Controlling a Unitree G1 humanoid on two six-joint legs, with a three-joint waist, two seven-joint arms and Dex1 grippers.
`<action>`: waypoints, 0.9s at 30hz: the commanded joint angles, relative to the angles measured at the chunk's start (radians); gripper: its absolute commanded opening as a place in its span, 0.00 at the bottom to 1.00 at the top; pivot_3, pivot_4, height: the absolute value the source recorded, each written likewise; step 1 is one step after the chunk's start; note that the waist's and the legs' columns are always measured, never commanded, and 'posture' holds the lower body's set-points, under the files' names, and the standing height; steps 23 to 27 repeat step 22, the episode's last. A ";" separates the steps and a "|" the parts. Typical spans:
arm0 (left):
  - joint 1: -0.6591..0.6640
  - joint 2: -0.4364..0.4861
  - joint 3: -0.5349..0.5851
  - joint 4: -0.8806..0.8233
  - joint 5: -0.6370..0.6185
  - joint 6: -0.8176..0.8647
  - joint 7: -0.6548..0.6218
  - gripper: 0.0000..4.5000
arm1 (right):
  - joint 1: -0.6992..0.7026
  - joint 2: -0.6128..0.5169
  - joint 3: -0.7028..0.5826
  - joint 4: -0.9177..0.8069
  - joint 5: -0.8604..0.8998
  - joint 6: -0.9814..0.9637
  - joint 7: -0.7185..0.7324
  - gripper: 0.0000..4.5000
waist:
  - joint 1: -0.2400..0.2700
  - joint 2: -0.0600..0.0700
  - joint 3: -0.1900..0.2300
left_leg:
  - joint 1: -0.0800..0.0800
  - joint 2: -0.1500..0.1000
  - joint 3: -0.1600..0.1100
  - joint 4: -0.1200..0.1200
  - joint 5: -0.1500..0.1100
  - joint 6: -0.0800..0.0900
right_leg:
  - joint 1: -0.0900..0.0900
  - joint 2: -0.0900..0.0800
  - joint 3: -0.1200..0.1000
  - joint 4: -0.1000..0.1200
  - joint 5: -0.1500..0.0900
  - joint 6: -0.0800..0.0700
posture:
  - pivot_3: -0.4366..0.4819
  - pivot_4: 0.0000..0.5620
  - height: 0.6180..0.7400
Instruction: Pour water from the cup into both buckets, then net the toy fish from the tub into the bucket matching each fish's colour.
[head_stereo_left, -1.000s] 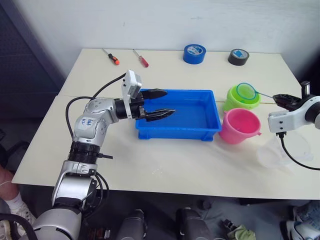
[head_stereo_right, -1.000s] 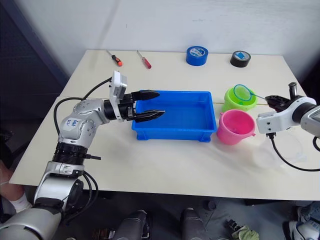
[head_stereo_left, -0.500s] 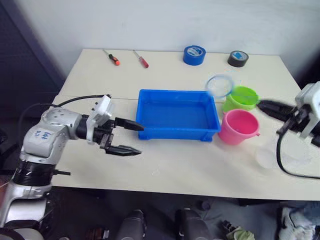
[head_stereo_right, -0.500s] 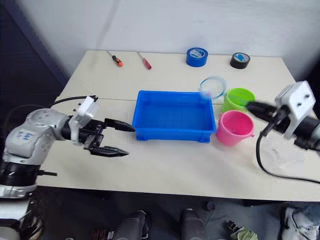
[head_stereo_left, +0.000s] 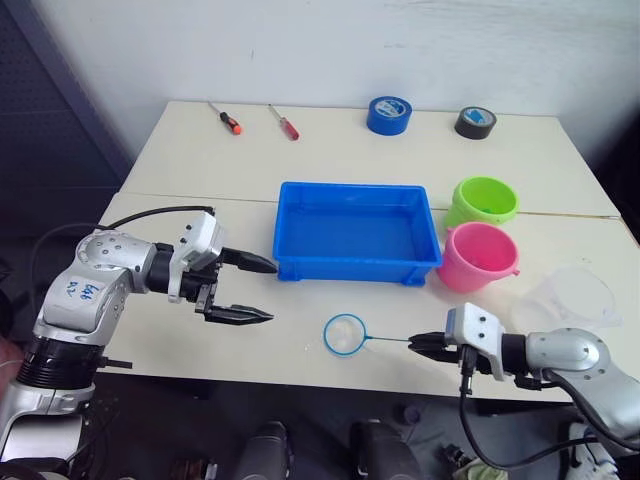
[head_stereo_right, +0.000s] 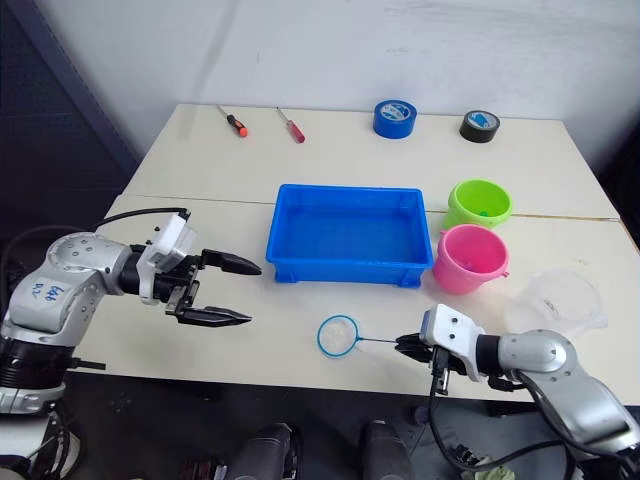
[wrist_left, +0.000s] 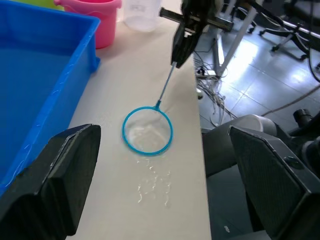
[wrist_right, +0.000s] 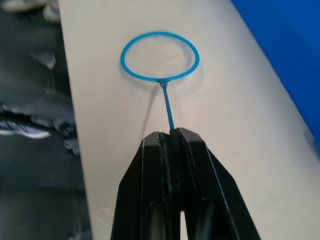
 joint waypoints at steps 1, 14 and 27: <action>-0.048 -0.009 0.034 0.032 -0.026 0.024 0.016 1.00 | 0.020 -0.010 -0.129 -0.061 0.037 0.030 -0.030 0.46 | 0.002 0.000 0.000 | 0.000 0.000 0.000 0.000 0.000 0.000 | 0.000 0.000 0.000 0.001 0.000 0.000 | 0.48 0.27 1.00; -0.139 -0.057 0.177 0.224 -0.055 0.068 0.171 1.00 | 0.465 0.066 -1.271 -0.138 0.250 0.478 -0.024 0.96 | 0.022 0.000 0.000 | 0.001 0.001 -0.002 -0.002 -0.001 -0.002 | 0.002 0.001 -0.001 -0.001 0.001 0.003 | 0.48 0.27 1.00; -0.180 -0.061 0.124 0.272 -0.018 0.008 0.102 1.00 | 0.644 0.162 -1.351 -0.109 0.270 0.433 0.016 0.96 | 0.012 0.000 0.000 | 0.003 0.000 0.001 -0.009 0.000 -0.001 | 0.004 -0.001 0.002 -0.009 0.001 0.001 | 0.48 0.27 1.00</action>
